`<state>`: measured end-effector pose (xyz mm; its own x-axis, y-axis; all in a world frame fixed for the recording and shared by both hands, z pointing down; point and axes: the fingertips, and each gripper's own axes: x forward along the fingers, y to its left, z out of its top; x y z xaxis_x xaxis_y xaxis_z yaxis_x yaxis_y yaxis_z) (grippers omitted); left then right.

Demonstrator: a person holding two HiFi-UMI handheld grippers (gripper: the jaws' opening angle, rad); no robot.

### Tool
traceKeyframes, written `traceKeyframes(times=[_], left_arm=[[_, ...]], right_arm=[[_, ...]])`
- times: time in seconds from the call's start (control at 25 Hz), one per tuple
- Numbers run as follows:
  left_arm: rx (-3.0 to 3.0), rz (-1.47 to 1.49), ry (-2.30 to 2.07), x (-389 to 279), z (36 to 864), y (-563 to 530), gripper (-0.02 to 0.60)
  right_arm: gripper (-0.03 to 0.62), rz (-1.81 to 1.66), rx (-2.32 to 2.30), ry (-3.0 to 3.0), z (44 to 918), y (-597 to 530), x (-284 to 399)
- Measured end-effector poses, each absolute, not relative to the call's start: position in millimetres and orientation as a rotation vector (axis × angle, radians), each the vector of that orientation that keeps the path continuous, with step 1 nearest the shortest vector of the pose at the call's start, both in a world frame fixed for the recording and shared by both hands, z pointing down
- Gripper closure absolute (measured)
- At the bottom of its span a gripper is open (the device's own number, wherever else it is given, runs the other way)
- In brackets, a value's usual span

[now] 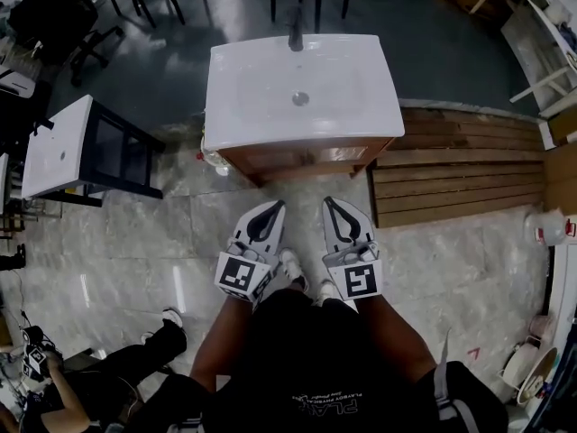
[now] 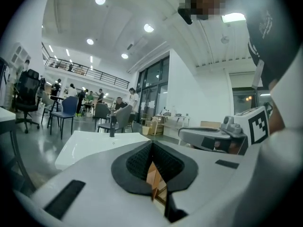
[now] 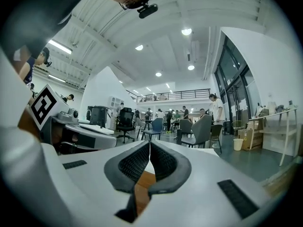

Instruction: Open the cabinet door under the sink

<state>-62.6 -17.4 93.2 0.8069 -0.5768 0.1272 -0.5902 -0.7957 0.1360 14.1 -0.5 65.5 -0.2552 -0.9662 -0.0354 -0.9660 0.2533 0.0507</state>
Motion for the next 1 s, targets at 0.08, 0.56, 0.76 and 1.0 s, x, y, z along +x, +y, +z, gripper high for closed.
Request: traceKeyframes(times=[0.08,0.56,0.76,1.0], left_arm=[[2.806,0.099,-0.922,-66,97,-35,0.566],[2.763,0.139,-0.911,-46,170,-100,0.566],[2.718,0.192,-0.971,-30,228,-118,0.566],[2.665,0.191,-1.046,-22,307,-138,0.566]], right_arm=[[0.569,-0.106,1.908,-2.474,73,-18,8],[0.569,0.024,1.899,-2.412,148,-79,20],[0.569,0.097,1.857,-2.409,212,-99,35],[0.569,0.157,1.841,-2.387,296,-116,48]])
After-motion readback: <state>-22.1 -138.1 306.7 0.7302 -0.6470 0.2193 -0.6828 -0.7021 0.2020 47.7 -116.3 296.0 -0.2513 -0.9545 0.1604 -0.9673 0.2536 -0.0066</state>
